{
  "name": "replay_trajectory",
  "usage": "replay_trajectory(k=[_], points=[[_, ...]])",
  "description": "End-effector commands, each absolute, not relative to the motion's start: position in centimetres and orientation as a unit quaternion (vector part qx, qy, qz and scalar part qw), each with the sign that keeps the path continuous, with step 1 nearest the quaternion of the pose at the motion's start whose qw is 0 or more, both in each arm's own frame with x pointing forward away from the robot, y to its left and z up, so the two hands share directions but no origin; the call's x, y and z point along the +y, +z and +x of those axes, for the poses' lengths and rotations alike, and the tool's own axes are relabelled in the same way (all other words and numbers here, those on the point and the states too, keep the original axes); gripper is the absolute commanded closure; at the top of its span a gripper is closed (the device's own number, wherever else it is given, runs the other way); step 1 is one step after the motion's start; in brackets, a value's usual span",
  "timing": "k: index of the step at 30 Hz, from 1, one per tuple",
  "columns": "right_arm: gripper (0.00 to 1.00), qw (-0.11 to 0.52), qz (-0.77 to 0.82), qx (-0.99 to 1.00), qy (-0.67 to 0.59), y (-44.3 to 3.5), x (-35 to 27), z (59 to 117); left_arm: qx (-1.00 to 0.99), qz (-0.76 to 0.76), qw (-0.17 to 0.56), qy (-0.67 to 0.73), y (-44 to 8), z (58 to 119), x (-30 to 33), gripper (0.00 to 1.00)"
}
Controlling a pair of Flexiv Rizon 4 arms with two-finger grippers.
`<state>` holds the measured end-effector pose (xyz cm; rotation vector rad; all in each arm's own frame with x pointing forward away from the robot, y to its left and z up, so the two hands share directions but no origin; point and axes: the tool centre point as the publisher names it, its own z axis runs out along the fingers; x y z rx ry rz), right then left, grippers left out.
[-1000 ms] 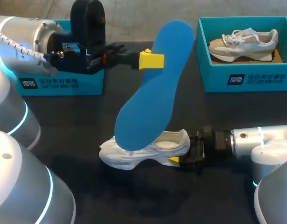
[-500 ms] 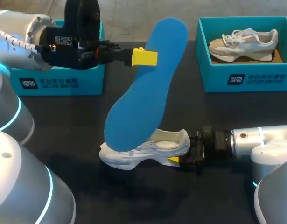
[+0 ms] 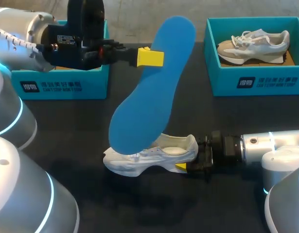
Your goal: Take the shoe out of the shoebox, open the shoe tongue, remove and reinsert the insole, then place the shoe into the shoebox
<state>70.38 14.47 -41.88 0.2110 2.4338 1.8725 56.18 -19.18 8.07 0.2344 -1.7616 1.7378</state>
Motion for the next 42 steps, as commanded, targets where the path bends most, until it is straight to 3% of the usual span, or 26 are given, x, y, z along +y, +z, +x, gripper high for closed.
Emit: replay_trajectory(k=[1,4,6,29,42], points=[[1.0,0.032,0.069,0.791,0.607,-42.0,14.5,70.3,-0.672,0.089,0.323,0.661,8.1,56.3,-19.3,1.0],[1.0,0.027,0.07,0.792,0.606,-42.0,14.5,70.2,-0.672,0.089,0.323,0.661,8.1,56.3,-19.3,1.0],[0.0,0.024,0.074,0.794,0.603,-41.9,14.4,70.0,-0.672,0.089,0.323,0.661,8.1,56.3,-19.3,1.0],[0.0,0.047,0.087,0.848,0.52,-39.2,8.5,68.2,-0.672,0.089,0.323,0.661,8.1,56.3,-19.3,1.0],[0.0,0.067,0.074,0.93,0.355,-35.1,6.7,68.6,-0.672,0.089,0.323,0.661,8.1,56.3,-19.3,1.0]])
